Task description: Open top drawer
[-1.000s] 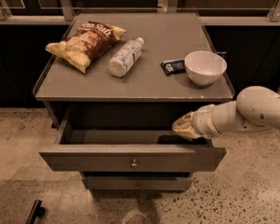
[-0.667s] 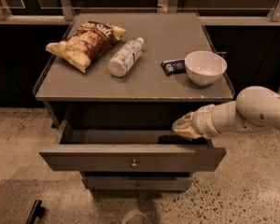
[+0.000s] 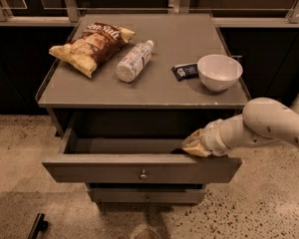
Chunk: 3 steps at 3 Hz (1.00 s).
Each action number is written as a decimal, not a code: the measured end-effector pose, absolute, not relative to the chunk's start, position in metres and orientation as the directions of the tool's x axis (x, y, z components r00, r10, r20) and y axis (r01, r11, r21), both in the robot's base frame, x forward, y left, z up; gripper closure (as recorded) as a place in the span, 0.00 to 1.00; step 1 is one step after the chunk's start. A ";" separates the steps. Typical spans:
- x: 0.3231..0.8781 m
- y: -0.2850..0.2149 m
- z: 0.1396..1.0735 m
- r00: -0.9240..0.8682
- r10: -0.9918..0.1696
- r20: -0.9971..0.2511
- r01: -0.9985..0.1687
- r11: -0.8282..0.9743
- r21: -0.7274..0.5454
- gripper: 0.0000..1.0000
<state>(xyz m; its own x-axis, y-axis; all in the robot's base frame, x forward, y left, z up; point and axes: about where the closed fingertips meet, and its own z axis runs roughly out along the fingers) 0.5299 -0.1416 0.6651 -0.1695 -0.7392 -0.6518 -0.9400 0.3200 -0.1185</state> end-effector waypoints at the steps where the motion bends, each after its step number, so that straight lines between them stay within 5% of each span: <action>1: 0.521 -0.139 0.655 -0.177 -0.744 -0.645 -0.948 0.306 -0.092 1.00; 3: 0.463 -0.127 0.653 -0.235 -0.753 -0.615 -0.958 0.288 0.014 1.00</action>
Offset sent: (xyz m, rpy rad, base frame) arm -0.0751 0.0059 -0.0300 -0.0080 0.1705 0.0249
